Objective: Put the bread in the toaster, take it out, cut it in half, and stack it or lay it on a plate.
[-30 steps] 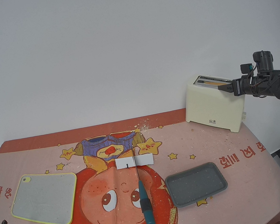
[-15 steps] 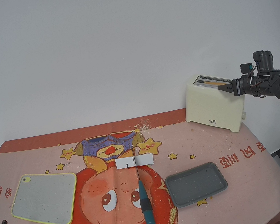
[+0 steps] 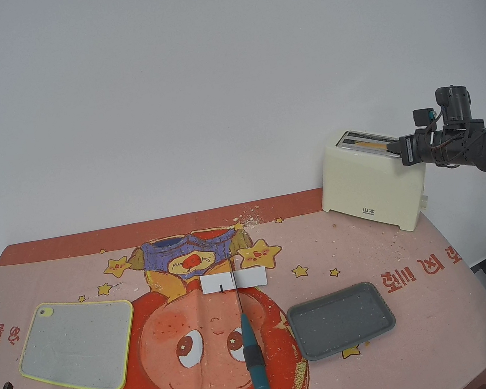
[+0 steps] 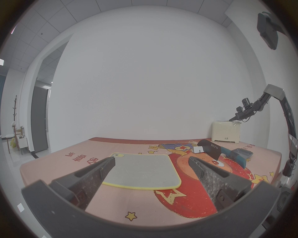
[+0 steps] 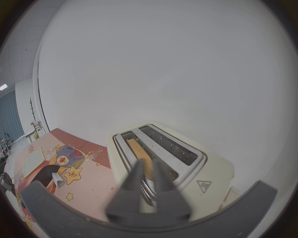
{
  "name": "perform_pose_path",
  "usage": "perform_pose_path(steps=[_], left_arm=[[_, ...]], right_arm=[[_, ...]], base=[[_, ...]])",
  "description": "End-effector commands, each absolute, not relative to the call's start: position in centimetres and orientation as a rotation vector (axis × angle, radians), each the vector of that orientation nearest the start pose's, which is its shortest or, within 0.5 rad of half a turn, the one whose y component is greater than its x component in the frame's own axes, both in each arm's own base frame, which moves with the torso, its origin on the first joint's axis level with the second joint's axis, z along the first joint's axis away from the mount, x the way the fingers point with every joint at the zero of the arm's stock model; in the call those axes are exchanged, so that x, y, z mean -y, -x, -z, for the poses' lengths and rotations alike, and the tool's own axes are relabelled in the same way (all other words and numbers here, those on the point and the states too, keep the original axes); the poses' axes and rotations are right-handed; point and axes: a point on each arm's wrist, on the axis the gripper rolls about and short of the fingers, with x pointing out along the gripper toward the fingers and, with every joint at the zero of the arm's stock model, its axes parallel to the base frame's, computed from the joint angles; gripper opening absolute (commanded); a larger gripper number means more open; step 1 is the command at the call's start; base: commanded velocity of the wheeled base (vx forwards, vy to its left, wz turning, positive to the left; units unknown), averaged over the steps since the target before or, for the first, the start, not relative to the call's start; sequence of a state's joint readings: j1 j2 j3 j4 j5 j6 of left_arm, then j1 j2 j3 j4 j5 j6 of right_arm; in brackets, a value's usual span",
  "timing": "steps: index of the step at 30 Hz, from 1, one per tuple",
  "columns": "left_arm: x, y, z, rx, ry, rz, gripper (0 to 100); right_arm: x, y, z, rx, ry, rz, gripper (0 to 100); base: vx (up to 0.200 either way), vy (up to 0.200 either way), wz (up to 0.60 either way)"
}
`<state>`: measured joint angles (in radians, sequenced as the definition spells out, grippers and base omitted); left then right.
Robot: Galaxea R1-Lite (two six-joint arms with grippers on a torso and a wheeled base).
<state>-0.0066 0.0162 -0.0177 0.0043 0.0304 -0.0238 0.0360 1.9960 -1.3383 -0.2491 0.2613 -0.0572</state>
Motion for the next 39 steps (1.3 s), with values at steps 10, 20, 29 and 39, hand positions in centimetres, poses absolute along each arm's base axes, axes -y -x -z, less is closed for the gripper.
perform_pose_path(steps=[10,20,29,39], left_arm=[[-0.1,2.2,-7.5,-0.012,0.024,-0.025,100],[-0.1,2.2,-7.5,-0.012,0.024,-0.025,100],[-0.1,2.2,-7.5,-0.012,0.024,-0.025,100],[-0.1,2.2,-7.5,-0.012,0.024,-0.025,100]], right_arm=[[-2.2,-40.2,-19.1,-0.375,0.015,-0.306,0],[-2.1,-39.7,-20.4,-0.342,0.018,-0.305,0],[-2.1,-39.1,-22.6,-0.282,0.022,-0.303,0],[-4.3,-36.2,-26.7,-0.181,0.029,-0.367,0]], base=[[0.000,0.000,0.00],[0.000,0.000,0.00],[0.000,0.000,0.00],[0.000,0.000,0.00]])
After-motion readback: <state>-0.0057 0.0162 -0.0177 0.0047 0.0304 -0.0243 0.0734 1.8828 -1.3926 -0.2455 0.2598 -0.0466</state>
